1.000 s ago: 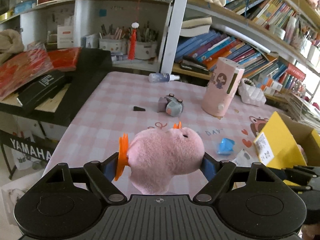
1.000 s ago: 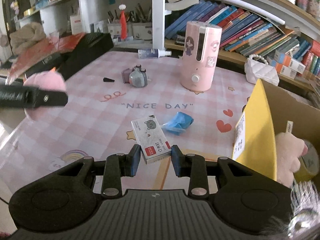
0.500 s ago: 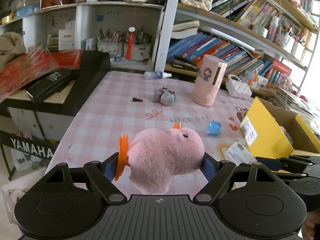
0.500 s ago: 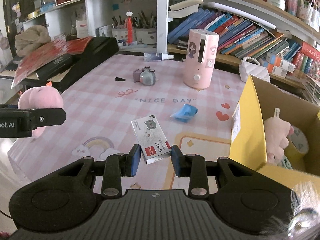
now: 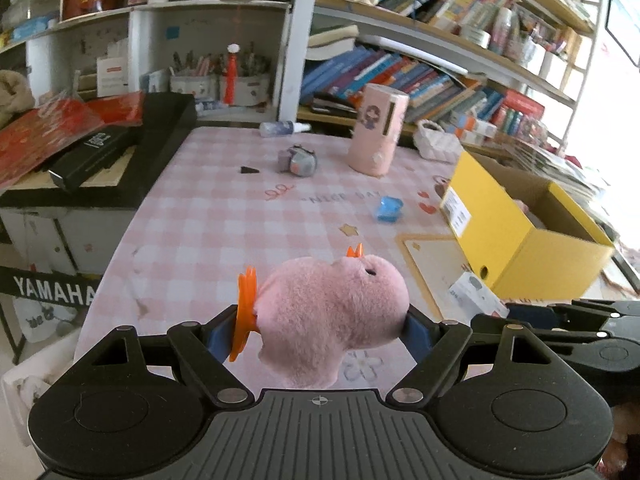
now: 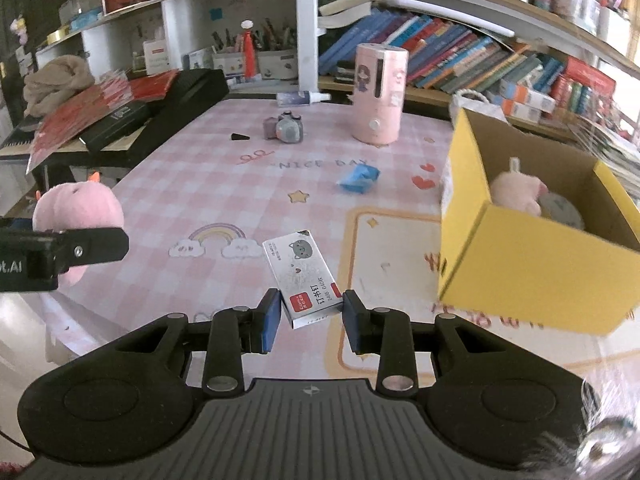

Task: Organize objects
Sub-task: 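Carry the plush toy in the left tool over the yellow box while the right tool carries the small box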

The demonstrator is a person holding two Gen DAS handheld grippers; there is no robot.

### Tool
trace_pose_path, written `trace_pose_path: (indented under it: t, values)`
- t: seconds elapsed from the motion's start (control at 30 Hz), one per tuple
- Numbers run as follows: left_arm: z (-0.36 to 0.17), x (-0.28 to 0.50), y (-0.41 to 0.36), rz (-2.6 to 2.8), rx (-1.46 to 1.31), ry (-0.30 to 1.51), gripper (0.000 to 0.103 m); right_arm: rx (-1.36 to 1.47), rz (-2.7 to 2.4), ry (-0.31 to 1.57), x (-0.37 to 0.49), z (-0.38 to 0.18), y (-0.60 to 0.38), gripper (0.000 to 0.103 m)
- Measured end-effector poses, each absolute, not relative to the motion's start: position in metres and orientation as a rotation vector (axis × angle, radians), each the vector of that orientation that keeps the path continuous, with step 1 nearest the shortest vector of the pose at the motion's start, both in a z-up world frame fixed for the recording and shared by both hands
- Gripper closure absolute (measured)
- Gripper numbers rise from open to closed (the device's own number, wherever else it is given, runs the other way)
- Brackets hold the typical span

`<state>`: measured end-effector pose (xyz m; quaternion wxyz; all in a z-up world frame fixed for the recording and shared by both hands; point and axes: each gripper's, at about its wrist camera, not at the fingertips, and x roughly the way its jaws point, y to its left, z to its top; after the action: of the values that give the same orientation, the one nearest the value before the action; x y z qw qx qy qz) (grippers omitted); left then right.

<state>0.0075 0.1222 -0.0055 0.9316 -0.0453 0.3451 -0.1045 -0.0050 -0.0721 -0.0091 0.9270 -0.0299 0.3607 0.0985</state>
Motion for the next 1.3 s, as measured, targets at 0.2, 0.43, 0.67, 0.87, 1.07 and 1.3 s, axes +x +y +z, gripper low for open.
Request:
trace_pose_path:
  t: [0.2, 0.43, 0.67, 0.87, 1.07, 1.3]
  values:
    - [-0.006, -0.010, 0.117, -0.252, -0.075, 0.710, 0.020, -0.043, 0.174, 0.743, -0.028, -0.011, -0.075, 0.072]
    - [-0.009, -0.025, 0.108, -0.309, -0.048, 0.716, 0.020, -0.017, 0.124, 0.745, -0.054, -0.014, -0.084, 0.072]
    - [-0.011, -0.032, 0.092, -0.374, -0.023, 0.725, 0.020, 0.010, 0.060, 0.755, -0.078, -0.018, -0.096, 0.072]
    - [-0.011, -0.031, 0.075, -0.441, 0.005, 0.727, 0.020, 0.040, -0.011, 0.763, -0.091, -0.019, -0.111, 0.072]
    - [-0.011, -0.028, 0.057, -0.504, 0.028, 0.723, 0.020, 0.062, -0.078, 0.770, -0.101, -0.018, -0.127, 0.072]
    - [-0.011, -0.024, 0.031, -0.580, 0.059, 0.721, 0.020, 0.089, -0.157, 0.775, -0.112, -0.017, -0.149, 0.072]
